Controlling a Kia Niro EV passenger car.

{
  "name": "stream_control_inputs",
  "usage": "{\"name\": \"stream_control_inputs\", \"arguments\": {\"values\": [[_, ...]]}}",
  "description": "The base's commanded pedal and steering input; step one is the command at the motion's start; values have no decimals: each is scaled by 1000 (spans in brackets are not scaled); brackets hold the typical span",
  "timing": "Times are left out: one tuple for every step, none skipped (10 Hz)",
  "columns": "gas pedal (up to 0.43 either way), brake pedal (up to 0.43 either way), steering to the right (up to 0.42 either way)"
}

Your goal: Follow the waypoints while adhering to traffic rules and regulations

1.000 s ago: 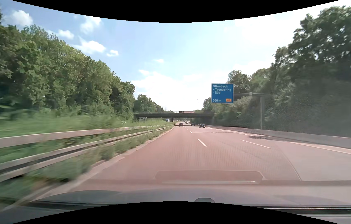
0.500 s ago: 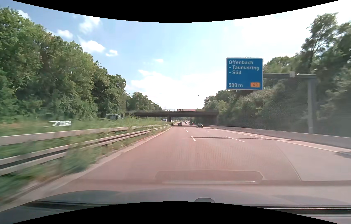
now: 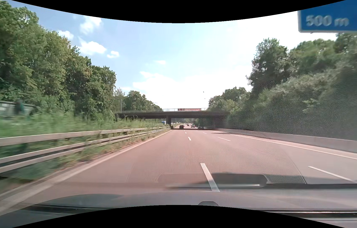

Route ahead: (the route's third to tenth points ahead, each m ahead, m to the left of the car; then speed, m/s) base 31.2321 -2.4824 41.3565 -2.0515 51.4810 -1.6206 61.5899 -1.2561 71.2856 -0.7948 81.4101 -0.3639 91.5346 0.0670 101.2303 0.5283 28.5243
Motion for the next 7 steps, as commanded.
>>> {"name": "stream_control_inputs", "arguments": {"values": [[138, 0, -3], [138, 0, -3], [138, 0, -3], [138, 0, -3], [138, 0, -5], [138, 0, -6], [138, 0, -6]]}}
